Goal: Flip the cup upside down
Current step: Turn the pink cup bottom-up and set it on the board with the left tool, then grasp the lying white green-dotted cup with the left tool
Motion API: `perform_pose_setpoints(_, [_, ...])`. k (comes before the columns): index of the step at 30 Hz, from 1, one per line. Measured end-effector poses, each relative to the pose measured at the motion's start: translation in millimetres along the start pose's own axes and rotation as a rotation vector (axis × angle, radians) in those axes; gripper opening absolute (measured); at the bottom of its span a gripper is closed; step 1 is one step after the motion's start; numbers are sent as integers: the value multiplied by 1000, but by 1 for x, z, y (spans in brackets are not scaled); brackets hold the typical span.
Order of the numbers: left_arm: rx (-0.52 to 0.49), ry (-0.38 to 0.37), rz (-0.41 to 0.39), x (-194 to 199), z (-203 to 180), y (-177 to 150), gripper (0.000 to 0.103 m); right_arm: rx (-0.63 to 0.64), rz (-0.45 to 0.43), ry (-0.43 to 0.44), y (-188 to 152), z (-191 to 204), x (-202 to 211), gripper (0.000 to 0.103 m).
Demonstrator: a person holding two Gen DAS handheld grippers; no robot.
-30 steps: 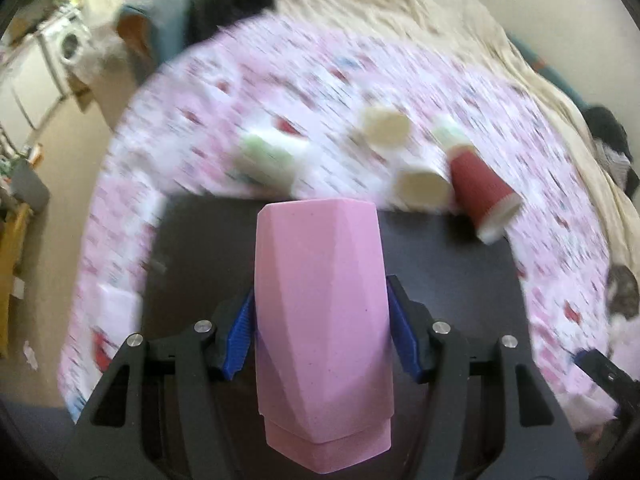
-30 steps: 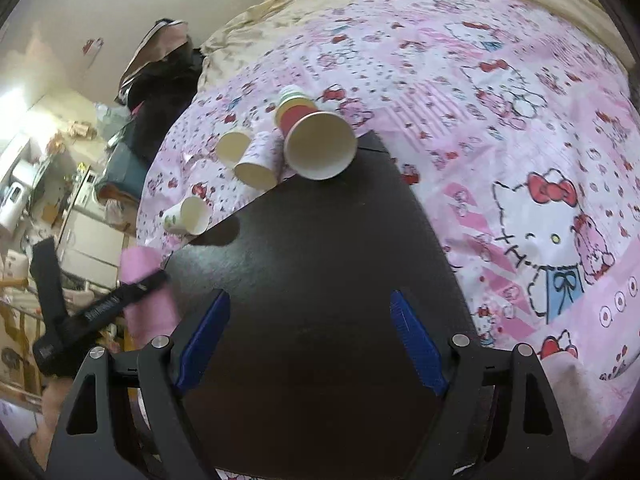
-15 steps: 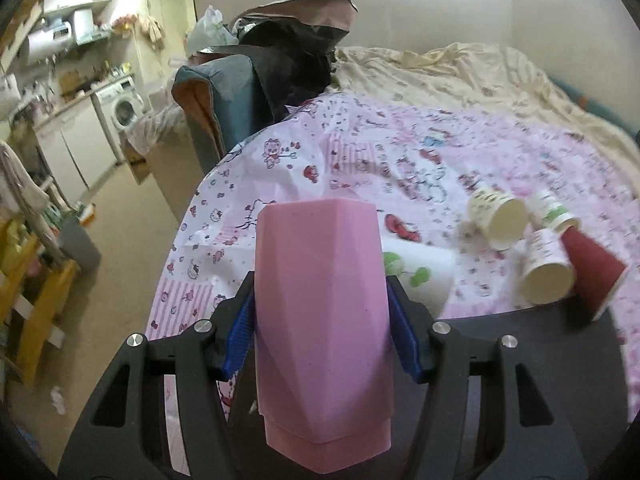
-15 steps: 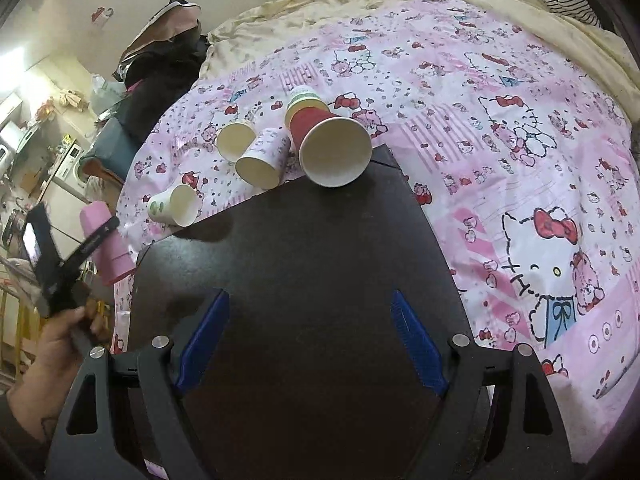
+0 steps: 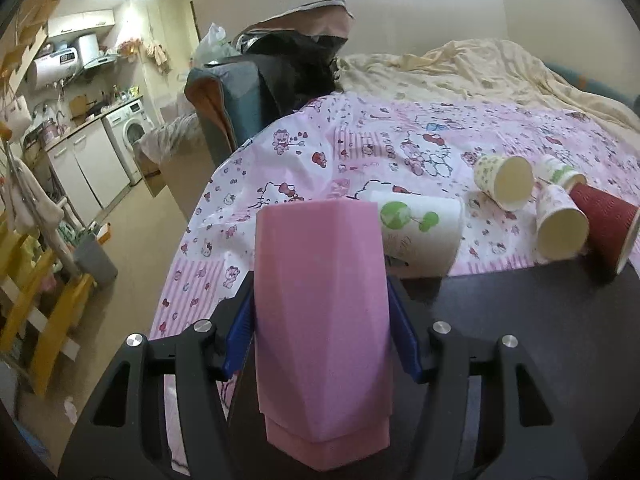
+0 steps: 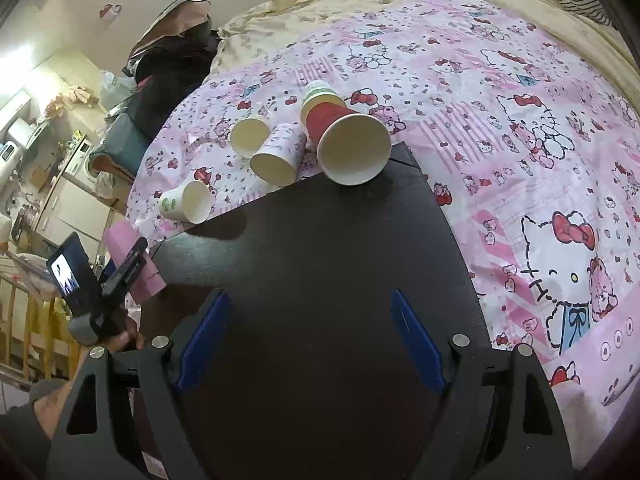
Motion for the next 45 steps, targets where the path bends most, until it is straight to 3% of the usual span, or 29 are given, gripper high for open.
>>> perform_pose_setpoints(7, [31, -55, 133, 9, -7, -25, 57, -30, -9, 35, 0, -2, 8, 85])
perform_pose_setpoints(10, [100, -93, 212, 8, -3, -33, 61, -22, -14, 40, -1, 0, 10, 85])
perform_pose_setpoints(11, [115, -105, 229, 8, -2, -35, 70, -18, -16, 39, -1, 1, 11, 85])
perform_pose_setpoints(12, [132, -118, 241, 9, -2, -36, 78, -16, -18, 39, -1, 1, 12, 85])
perform_pose_setpoints(16, [163, -157, 242, 25, 0, -33, 83, -16, -20, 42, -2, 0, 14, 85])
perform_pose_setpoints(24, [265, -268, 341, 71, 11, -33, 84, 10, -2, 40, -8, 6, 12, 85])
perform_pose_setpoints(29, [225, -212, 411, 87, 26, -28, 84, 1, 18, 47, -13, 8, 8, 85])
perform_pose_setpoints(31, [225, -178, 441, 90, 34, -24, 84, 16, 25, 41, -16, 11, 6, 85])
perform_pose_setpoints(33, [242, -216, 471, 89, 38, -14, 84, 37, 27, 25, -17, 14, 5, 85])
perform_pose_setpoints(36, [225, -214, 457, 84, 47, 9, 84, 54, 36, 16, -19, 16, 1, 85])
perform_pose_setpoints(45, [192, -246, 486, 27, 56, 67, 84, 60, 72, -31, -22, 13, -13, 85])
Point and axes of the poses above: each gripper's, at about its wrist camera, not at the fingertips, and x roughly against the way its jaws point, z to its left, y to its top, the point moved 7 cm from there along -x, roughly the way its jaws point, and after that the axes turned 1 degree about -z, right-handed, at the moved point
